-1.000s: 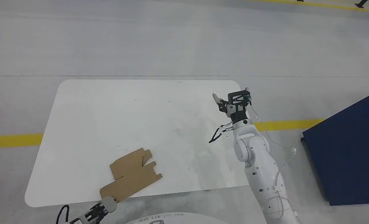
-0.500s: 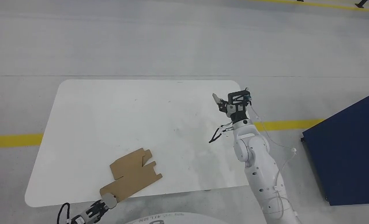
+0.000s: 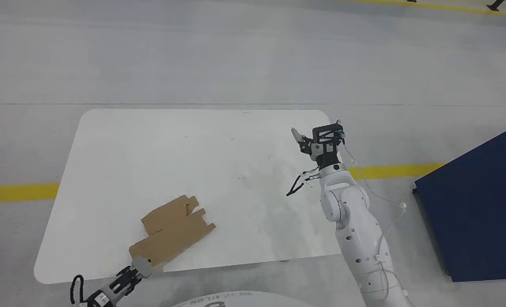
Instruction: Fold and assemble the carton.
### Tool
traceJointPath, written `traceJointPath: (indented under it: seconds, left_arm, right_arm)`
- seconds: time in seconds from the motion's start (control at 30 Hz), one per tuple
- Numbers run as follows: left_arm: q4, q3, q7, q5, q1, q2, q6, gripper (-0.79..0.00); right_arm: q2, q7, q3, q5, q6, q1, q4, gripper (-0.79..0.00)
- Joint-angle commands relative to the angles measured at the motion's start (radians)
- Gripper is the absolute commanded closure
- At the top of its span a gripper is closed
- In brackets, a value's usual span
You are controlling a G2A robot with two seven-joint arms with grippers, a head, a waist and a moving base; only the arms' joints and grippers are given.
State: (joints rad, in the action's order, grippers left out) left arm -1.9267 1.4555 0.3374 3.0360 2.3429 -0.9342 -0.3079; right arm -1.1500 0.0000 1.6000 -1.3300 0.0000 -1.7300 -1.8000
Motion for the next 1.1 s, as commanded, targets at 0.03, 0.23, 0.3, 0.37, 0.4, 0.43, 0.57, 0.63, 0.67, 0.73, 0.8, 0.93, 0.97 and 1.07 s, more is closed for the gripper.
traceJointPath:
  seconds: [0.03, 0.23, 0.3, 0.37, 0.4, 0.43, 0.57, 0.63, 0.67, 0.73, 0.8, 0.93, 0.97, 1.07]
  left_arm:
    - [-0.042, 0.040, -0.103, -0.013, 0.007, -0.002, -0.103, 0.000]
    - [-0.146, 0.069, -0.120, -0.037, -0.006, -0.004, -0.127, 0.000]
    - [-0.175, 0.074, -0.116, -0.066, -0.029, -0.004, -0.115, 0.000]
    - [-0.183, 0.076, -0.119, -0.076, -0.034, -0.005, -0.112, 0.000]
    - [-0.183, 0.076, -0.119, -0.076, -0.034, -0.005, -0.112, 0.000]
    - [-0.183, 0.076, -0.119, -0.076, -0.034, -0.005, -0.112, 0.000]
    - [-0.183, 0.076, -0.119, -0.076, -0.034, -0.005, -0.112, 0.000]
    - [-0.193, 0.064, -0.105, -0.127, -0.051, -0.006, -0.095, 0.000]
    - [-0.197, 0.055, -0.075, -0.176, -0.066, -0.006, -0.069, 0.000]
    - [-0.198, 0.046, 0.002, -0.312, -0.109, -0.005, 0.008, 0.000]
    - [-0.181, 0.050, 0.066, -0.489, -0.163, -0.002, 0.202, 0.000]
    - [-0.121, 0.088, 0.159, -0.754, -0.318, 0.006, 0.540, 0.000]
    - [-0.102, 0.089, 0.159, -0.787, -0.345, 0.006, 0.587, 0.000]
    - [-0.065, 0.085, 0.205, -0.876, -0.417, 0.007, 0.676, 0.000]
  right_arm:
    - [0.000, 0.000, 0.000, 0.000, 0.000, 0.000, 0.000, -0.785]
    - [0.000, 0.000, 0.000, 0.000, 0.000, 0.000, 0.000, -0.785]
    - [0.000, 0.000, 0.000, 0.000, 0.000, 0.000, 0.000, -0.785]
    - [0.000, 0.000, 0.000, 0.000, 0.000, 0.000, 0.000, -0.785]
    - [0.000, 0.000, 0.000, 0.000, 0.000, 0.000, 0.000, -0.785]
    - [0.000, 0.000, 0.000, 0.000, 0.000, 0.000, 0.000, -0.785]
    - [0.000, 0.000, 0.000, 0.000, 0.000, 0.000, 0.000, -0.785]
    - [0.000, 0.000, 0.000, 0.000, 0.000, 0.000, 0.000, -0.785]
    - [0.000, 0.004, -0.003, 0.011, -0.026, 0.002, -0.008, -0.785]
    - [0.005, 0.030, 0.007, 0.040, -0.127, 0.001, -0.041, -0.785]
    - [0.008, 0.079, 0.016, 0.054, -0.176, -0.006, -0.091, -0.785]
    - [0.008, 0.153, -0.014, 0.014, -0.195, -0.019, -0.194, -0.785]
    - [0.008, 0.165, -0.030, -0.011, -0.194, -0.021, -0.216, -0.785]
    - [0.008, 0.203, -0.074, -0.071, -0.217, -0.028, -0.267, -0.785]
